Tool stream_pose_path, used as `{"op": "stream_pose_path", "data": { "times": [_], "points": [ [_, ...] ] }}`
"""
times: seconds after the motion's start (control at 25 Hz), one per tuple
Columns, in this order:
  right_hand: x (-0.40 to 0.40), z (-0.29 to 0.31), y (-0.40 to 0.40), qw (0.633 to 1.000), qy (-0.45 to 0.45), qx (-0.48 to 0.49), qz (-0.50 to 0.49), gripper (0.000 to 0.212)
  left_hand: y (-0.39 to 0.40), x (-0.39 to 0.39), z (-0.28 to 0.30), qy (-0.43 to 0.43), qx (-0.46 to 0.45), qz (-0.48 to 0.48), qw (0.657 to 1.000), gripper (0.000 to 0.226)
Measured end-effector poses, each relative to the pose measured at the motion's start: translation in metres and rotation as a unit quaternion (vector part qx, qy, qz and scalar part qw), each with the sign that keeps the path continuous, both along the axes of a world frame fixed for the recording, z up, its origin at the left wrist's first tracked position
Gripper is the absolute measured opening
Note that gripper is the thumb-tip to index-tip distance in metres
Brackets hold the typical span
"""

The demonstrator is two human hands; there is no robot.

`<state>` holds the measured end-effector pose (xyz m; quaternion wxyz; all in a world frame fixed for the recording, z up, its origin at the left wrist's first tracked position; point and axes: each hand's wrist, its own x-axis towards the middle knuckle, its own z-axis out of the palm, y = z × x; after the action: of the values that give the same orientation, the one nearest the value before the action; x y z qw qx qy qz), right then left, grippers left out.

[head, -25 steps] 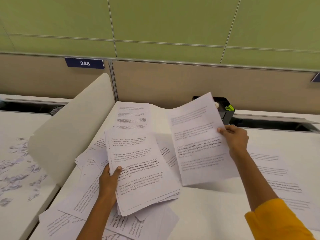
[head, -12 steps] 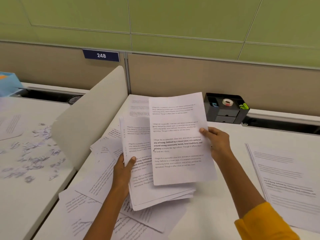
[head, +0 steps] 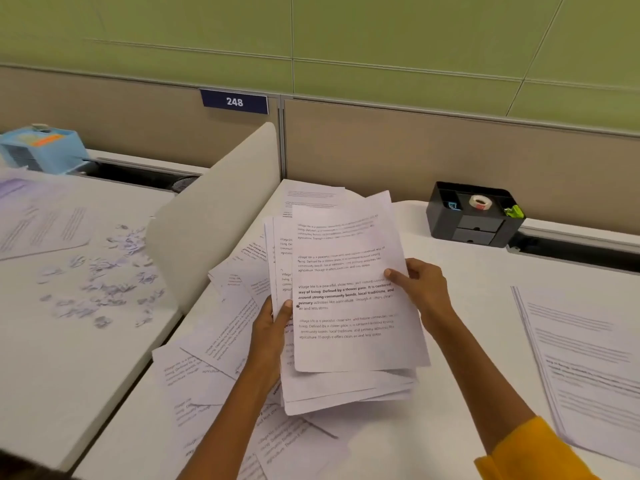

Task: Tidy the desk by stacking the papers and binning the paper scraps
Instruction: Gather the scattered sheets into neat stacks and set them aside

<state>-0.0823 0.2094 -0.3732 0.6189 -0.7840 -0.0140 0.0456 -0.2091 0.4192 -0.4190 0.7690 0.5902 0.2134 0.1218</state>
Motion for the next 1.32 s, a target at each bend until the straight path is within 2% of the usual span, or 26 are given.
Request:
{"op": "stream_pose_path", "data": {
  "times": [0.16, 0.28, 0.36, 0.44, 0.52, 0.6, 0.68, 0.72, 0.76, 0.8, 0.84, 0.88, 0.92, 1.0, 1.08, 1.12, 1.16, 1.32],
  "points": [
    [-0.003, -0.002, -0.017, 0.992, 0.068, 0.039, 0.096, 0.026, -0.011, -0.003, 0.01, -0.006, -0.022, 0.01, 1.0, 0.033],
    [-0.008, -0.002, -0.025, 0.981, 0.1, 0.029, 0.162, 0.028, -0.028, -0.005, 0.022, 0.015, -0.049, 0.024, 0.998, 0.029],
    [-0.01, -0.001, -0.026, 0.981, 0.081, 0.038, 0.172, 0.032, -0.037, -0.006, 0.024, 0.025, -0.066, 0.03, 0.997, 0.036],
    [-0.009, -0.003, -0.032, 0.982, 0.089, 0.083, 0.147, 0.048, -0.044, -0.007, 0.024, 0.011, -0.062, 0.032, 0.997, 0.035],
    [-0.007, -0.004, -0.044, 0.968, 0.165, 0.136, 0.133, 0.047, -0.052, -0.005, 0.022, 0.001, -0.044, 0.02, 0.999, 0.034],
    [-0.007, -0.011, -0.057, 0.951, 0.235, 0.126, 0.16, 0.034, -0.061, -0.001, 0.021, 0.014, -0.015, -0.012, 1.0, 0.034],
    [-0.006, -0.019, -0.069, 0.956, 0.237, 0.083, 0.149, 0.03, -0.065, 0.004, 0.019, 0.051, 0.043, -0.034, 0.997, 0.033],
    [-0.004, -0.022, -0.075, 0.963, 0.226, 0.075, 0.129, 0.03, -0.063, 0.007, 0.017, 0.097, 0.109, -0.02, 0.989, 0.038],
    [-0.003, -0.023, -0.08, 0.968, 0.212, 0.075, 0.106, 0.031, -0.055, 0.011, 0.012, 0.168, 0.214, 0.007, 0.962, 0.045],
    [-0.001, -0.024, -0.086, 0.973, 0.2, 0.08, 0.082, 0.031, -0.049, 0.015, 0.007, 0.258, 0.343, 0.033, 0.903, 0.053],
    [0.002, -0.024, -0.093, 0.976, 0.192, 0.09, 0.059, 0.031, -0.045, 0.017, 0.006, 0.335, 0.448, 0.044, 0.828, 0.063],
    [0.003, -0.024, -0.099, 0.976, 0.19, 0.1, 0.039, 0.031, -0.042, 0.019, 0.004, 0.389, 0.51, 0.039, 0.766, 0.074],
    [0.005, -0.026, -0.106, 0.976, 0.187, 0.106, 0.024, 0.03, -0.044, 0.021, 0.003, 0.422, 0.536, 0.026, 0.731, 0.085],
    [0.005, -0.027, -0.117, 0.977, 0.183, 0.11, 0.007, 0.027, -0.052, 0.025, -0.004, 0.457, 0.554, 0.001, 0.696, 0.103],
    [0.005, -0.028, -0.128, 0.977, 0.181, 0.113, -0.005, 0.026, -0.06, 0.029, -0.013, 0.471, 0.578, -0.011, 0.666, 0.109],
    [0.006, -0.029, -0.132, 0.977, 0.181, 0.111, -0.007, 0.027, -0.06, 0.031, -0.014, 0.473, 0.576, -0.013, 0.667, 0.109],
    [0.006, -0.03, -0.136, 0.978, 0.18, 0.109, -0.009, 0.027, -0.059, 0.034, -0.013, 0.472, 0.559, -0.015, 0.681, 0.109],
    [0.005, -0.037, -0.144, 0.976, 0.184, 0.116, -0.009, 0.025, -0.049, 0.037, 0.004, 0.414, 0.419, 0.035, 0.807, 0.105]
  ]
}}
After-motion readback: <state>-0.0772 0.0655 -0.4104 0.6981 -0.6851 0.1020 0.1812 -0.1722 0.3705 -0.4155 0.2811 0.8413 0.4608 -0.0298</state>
